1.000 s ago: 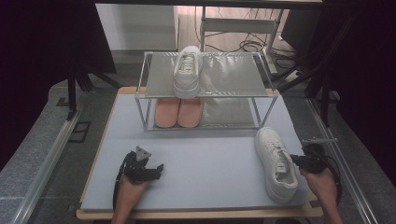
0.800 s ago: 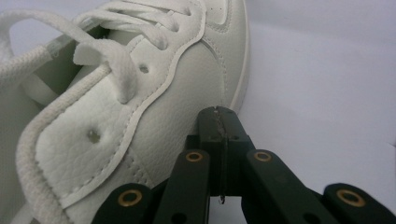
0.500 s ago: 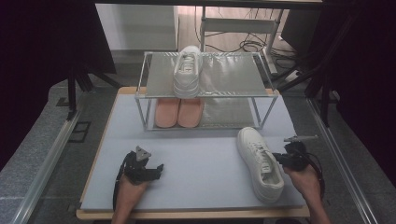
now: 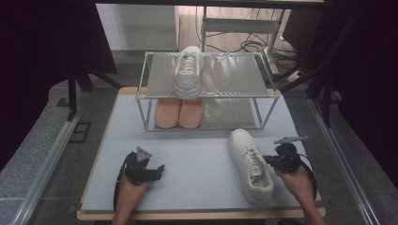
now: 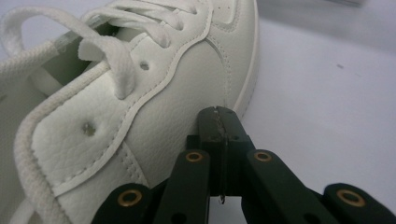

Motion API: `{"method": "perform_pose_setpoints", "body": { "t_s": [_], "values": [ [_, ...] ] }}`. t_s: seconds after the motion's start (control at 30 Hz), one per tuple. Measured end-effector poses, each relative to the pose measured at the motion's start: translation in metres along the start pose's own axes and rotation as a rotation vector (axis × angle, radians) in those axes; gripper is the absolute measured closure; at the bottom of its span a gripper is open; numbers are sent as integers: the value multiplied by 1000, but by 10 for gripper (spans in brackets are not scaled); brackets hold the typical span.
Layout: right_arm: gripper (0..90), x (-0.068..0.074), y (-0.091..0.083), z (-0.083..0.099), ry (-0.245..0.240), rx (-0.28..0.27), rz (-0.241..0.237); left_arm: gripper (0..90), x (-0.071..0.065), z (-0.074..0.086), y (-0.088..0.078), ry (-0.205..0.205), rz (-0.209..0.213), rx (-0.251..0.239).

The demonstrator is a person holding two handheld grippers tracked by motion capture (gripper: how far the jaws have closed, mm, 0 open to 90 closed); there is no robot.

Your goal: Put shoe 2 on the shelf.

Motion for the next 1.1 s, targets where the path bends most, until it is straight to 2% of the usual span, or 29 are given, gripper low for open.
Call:
{"method": "perform_pose_setpoints", "body": {
  "t_s": [0.2,0.23,0.27,0.43,0.6,0.67,0.77,0.9,1.1],
  "values": [
    [897,23,15,-13,-51,14,-42,141,0,0,0,-3,-1,-6],
    [897,23,15,-13,-51,14,-42,141,0,0,0,-3,-1,-6],
    [897,30,19,-17,-70,22,-63,141,-1,0,0,-3,-1,-6],
    [897,49,30,-26,-115,43,-118,141,0,0,0,-4,-1,-5],
    [897,67,40,-34,-155,52,-159,141,-1,0,0,-3,-2,-6],
    [897,71,42,-36,-170,53,-162,141,-1,0,0,-2,-2,-6],
    [891,71,41,-37,-189,59,-160,141,0,0,0,5,-5,-3],
    [856,66,28,-34,-174,67,-196,141,0,0,0,-2,-2,-5],
    [828,57,-1,-27,-186,60,-169,141,-1,0,0,-3,-1,-6]
  ]
}}
Point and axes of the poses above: each handheld gripper's, and its own axes: y roughly forward along the jaws, z roughly out of its underside, x roughly to its left, the point moved 10 cm from there along y, roughly forward along the jaws, and after that the axes turned 1 degree about z, right-handed, at the moved point
